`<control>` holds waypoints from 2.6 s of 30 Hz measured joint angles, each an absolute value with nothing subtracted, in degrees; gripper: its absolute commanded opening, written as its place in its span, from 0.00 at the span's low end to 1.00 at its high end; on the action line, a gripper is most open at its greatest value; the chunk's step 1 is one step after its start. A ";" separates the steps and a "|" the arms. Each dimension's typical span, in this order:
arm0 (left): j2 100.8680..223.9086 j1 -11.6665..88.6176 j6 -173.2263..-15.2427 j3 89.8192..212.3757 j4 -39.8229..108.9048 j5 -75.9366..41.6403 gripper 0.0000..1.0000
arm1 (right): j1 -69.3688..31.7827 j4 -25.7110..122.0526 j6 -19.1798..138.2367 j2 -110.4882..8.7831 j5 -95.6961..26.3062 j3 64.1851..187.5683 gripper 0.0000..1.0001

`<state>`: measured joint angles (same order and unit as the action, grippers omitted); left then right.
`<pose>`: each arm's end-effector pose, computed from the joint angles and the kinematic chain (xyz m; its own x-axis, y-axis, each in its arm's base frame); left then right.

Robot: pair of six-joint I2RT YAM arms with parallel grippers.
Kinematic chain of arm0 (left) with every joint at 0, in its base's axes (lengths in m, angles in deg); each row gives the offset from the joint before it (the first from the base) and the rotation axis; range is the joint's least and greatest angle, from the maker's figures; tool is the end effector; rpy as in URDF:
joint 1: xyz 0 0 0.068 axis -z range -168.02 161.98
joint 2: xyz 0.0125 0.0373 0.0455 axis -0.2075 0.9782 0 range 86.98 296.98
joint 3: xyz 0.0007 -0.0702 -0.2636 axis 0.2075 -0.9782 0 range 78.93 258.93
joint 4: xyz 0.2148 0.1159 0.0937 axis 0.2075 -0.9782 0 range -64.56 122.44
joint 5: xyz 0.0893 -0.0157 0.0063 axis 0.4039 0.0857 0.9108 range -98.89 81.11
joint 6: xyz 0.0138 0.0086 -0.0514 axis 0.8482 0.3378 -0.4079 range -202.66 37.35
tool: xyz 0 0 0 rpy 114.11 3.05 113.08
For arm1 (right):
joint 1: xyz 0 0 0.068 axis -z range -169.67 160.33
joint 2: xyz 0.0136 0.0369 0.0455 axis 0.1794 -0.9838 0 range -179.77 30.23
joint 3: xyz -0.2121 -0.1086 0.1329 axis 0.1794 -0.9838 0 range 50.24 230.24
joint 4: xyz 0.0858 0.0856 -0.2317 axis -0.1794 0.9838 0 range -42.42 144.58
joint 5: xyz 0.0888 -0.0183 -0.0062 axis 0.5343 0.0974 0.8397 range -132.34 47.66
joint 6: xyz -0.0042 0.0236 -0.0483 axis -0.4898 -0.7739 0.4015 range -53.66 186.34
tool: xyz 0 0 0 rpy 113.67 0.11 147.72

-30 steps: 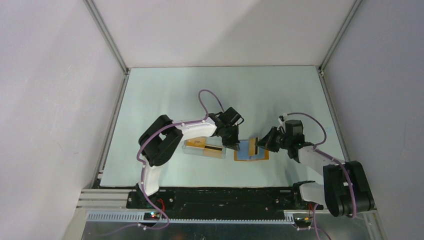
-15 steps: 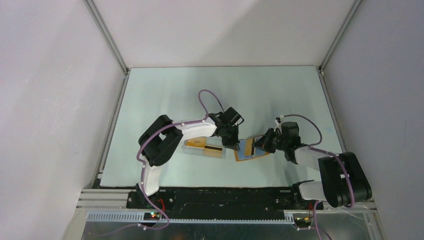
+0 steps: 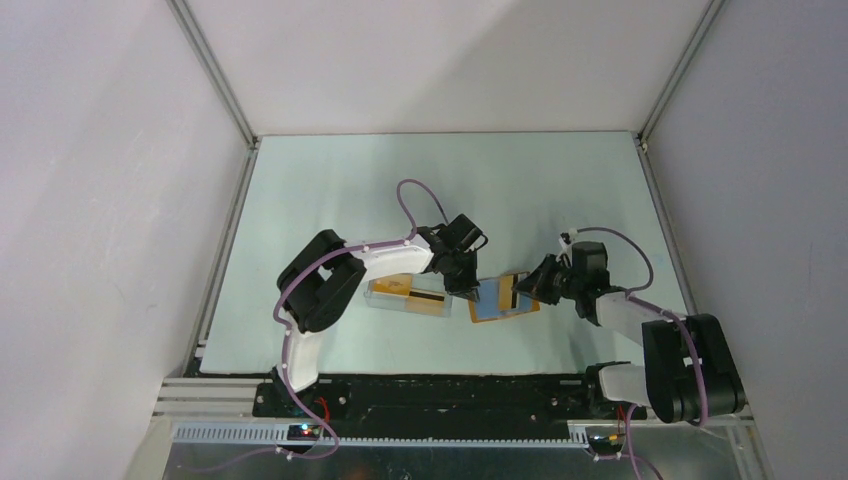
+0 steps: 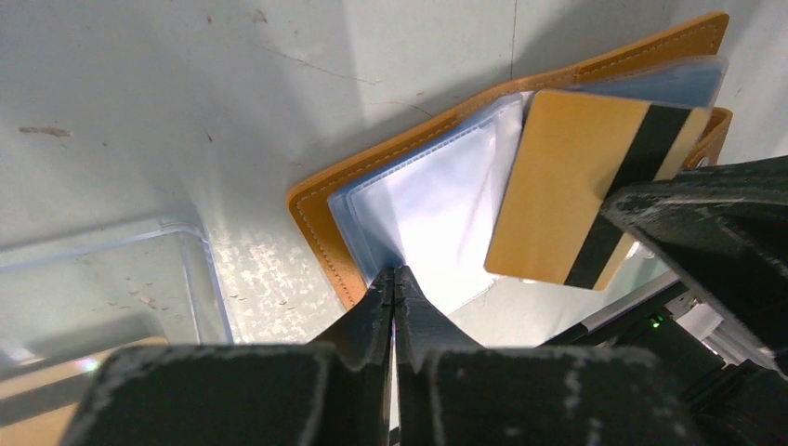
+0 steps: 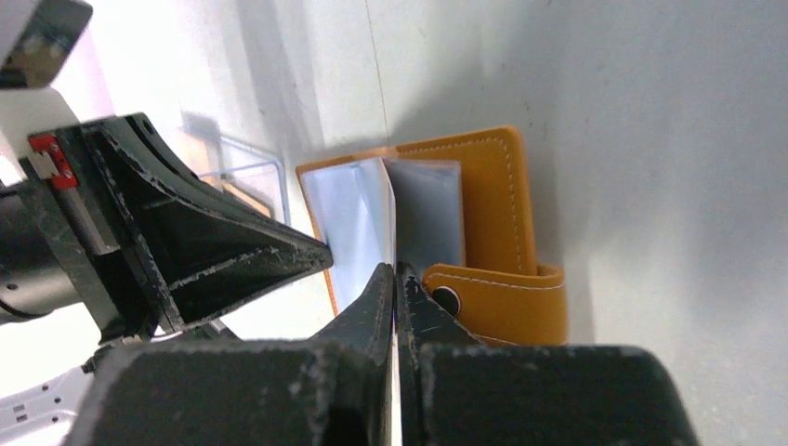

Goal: Put the credit cards into the card holder
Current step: Insert the credit card into the card holder.

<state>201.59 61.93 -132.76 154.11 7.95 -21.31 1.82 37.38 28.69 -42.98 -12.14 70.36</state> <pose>0.2547 -0.3149 0.1465 -0.9909 0.0145 -0.1337 0.0752 0.8841 -0.4613 0.2105 0.0496 0.1351 -0.8338 0.4090 -0.3709 0.0214 0.6951 0.7186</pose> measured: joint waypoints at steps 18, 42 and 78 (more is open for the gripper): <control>201.59 61.89 -132.74 154.08 8.03 -21.53 0.02 | 2.94 38.12 31.21 -44.73 -16.25 72.83 0.00; 201.59 61.86 -132.72 154.04 8.06 -21.66 0.02 | -0.32 34.73 30.49 -45.89 -16.75 72.85 0.00; 202.92 59.26 -128.50 155.98 5.26 -24.61 0.13 | -2.20 39.72 29.96 -47.75 -7.94 73.20 0.00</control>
<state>202.92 59.26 -128.50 155.98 5.26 -24.61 -2.20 39.72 29.96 -47.75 -7.94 73.20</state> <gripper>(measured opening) 0.113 0.009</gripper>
